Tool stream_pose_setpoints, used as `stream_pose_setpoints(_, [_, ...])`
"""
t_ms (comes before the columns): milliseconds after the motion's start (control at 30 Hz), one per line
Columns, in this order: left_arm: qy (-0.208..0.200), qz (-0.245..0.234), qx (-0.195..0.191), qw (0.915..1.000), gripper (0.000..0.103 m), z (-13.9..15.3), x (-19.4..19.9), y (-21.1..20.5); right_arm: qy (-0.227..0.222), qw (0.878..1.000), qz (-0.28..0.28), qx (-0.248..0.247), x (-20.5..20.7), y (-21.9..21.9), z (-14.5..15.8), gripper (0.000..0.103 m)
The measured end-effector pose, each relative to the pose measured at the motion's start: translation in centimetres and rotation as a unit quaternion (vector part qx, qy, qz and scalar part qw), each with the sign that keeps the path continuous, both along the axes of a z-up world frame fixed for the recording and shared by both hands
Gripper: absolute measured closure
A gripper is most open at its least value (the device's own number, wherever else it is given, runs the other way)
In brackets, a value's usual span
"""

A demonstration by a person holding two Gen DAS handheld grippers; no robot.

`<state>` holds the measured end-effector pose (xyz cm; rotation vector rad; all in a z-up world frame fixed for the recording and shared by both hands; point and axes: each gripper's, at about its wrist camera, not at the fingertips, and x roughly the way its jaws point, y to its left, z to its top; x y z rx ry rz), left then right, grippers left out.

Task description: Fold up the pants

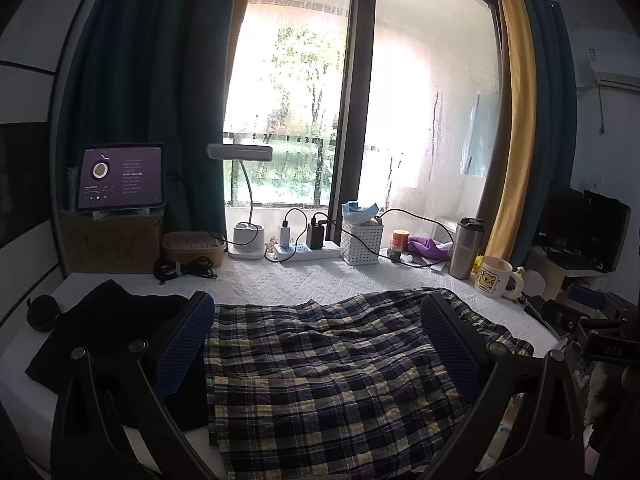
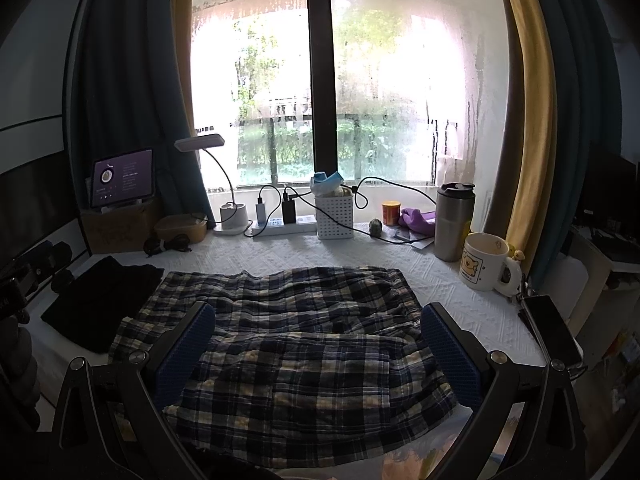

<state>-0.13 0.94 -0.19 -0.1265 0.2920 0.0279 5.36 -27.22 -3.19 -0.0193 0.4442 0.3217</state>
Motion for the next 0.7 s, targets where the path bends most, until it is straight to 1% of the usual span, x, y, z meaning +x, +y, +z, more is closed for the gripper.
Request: stream_pose_setpoints(700, [0.000, 0.000, 0.003, 1.0000, 0.002, 0.11, -0.03, 0.13, 0.001, 1.000, -0.001, 0.000, -0.04, 0.06, -0.02, 0.000])
